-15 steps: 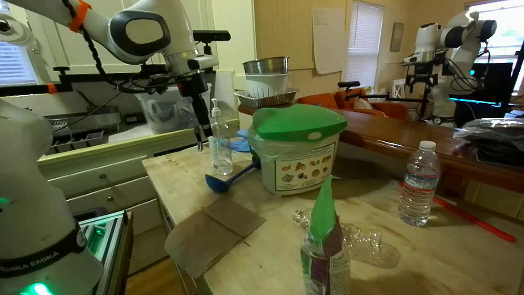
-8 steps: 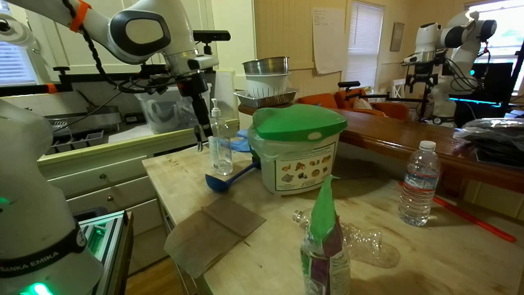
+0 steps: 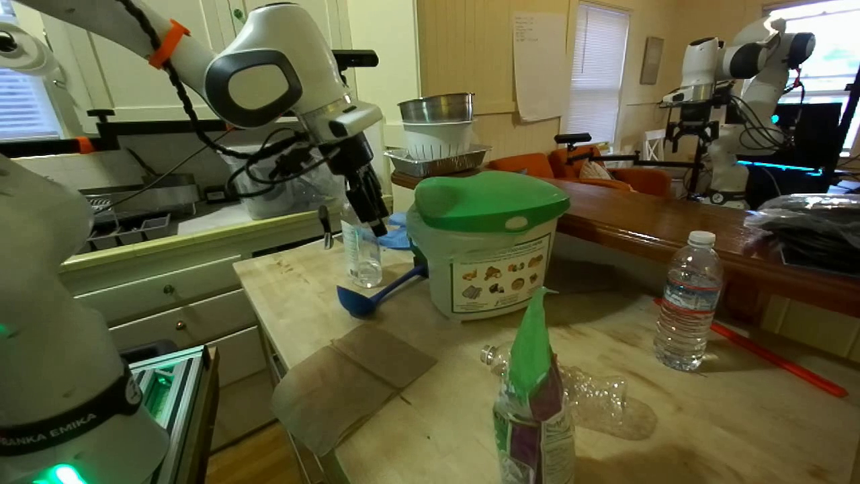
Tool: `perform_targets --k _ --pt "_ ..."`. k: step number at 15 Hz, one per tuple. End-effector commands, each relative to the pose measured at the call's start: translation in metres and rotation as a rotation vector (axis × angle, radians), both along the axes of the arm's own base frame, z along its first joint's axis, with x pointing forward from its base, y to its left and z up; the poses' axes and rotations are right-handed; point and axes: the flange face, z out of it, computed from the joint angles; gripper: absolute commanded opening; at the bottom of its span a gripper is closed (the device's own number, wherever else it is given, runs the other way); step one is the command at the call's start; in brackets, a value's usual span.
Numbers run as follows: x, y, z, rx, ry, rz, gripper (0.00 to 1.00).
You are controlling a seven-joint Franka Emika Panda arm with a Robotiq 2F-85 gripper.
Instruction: Put the blue spoon on the brown counter
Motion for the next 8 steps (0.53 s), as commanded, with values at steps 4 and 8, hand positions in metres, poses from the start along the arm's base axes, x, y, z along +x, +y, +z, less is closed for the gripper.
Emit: perform_targets --k 4,8 --pt "0.028 0.010 -0.047 0.255 0.069 -0.165 0.19" --pt "0.041 0.019 -0.058 0.388 0.105 -0.272 0.00"
